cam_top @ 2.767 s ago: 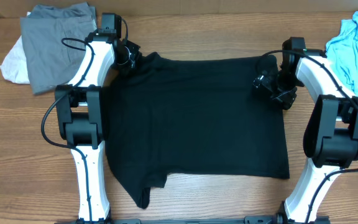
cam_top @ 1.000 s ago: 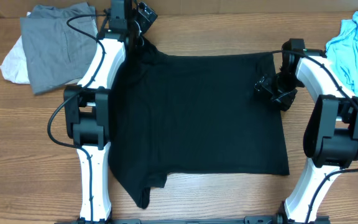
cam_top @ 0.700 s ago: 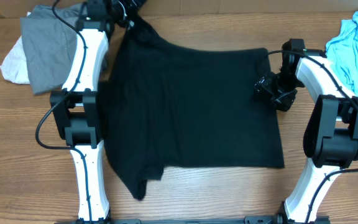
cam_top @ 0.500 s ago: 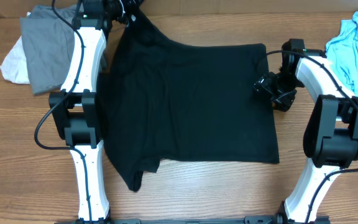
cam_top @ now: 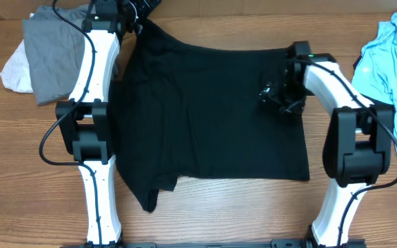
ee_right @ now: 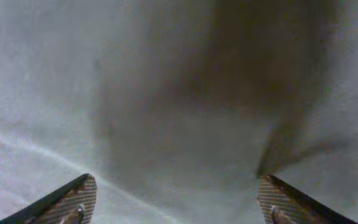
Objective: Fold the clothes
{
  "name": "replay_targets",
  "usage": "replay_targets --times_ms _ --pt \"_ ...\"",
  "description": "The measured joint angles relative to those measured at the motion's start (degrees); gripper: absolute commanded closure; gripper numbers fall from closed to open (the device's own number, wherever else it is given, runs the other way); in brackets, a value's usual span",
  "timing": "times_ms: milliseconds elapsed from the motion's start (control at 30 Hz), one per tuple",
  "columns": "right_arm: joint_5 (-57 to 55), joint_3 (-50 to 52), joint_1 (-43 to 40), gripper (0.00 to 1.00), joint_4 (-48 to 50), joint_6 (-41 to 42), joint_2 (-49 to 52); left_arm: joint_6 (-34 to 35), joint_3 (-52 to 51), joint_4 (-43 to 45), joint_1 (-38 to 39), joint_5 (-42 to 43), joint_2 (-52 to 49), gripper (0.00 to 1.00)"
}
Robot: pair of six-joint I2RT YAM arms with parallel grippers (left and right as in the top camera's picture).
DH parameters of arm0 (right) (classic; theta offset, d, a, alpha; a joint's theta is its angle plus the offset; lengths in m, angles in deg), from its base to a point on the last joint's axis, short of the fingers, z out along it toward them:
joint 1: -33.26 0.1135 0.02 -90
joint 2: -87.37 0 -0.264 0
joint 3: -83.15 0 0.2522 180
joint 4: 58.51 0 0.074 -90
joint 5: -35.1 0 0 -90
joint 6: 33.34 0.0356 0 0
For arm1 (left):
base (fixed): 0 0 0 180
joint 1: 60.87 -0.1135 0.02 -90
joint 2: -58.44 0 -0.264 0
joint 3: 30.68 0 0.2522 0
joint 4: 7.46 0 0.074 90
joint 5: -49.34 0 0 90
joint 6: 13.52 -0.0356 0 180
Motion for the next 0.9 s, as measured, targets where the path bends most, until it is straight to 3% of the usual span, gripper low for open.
replay_targets --times_ms 433,600,733,900 --pt "-0.22 0.00 2.21 0.06 1.05 0.13 0.00 -6.05 0.00 2.34 2.45 -4.39 0.00 0.00" --pt "-2.40 0.00 2.21 0.30 0.94 0.22 0.00 -7.67 0.04 -3.93 3.67 -1.05 0.00 0.00" --pt "-3.08 0.15 2.21 0.56 0.68 0.55 0.00 -7.67 0.11 -12.74 4.02 -2.40 0.00 0.00" --pt "-3.34 0.20 2.21 0.66 0.55 1.66 0.00 -8.81 0.11 -16.00 3.37 -7.02 0.00 0.00"
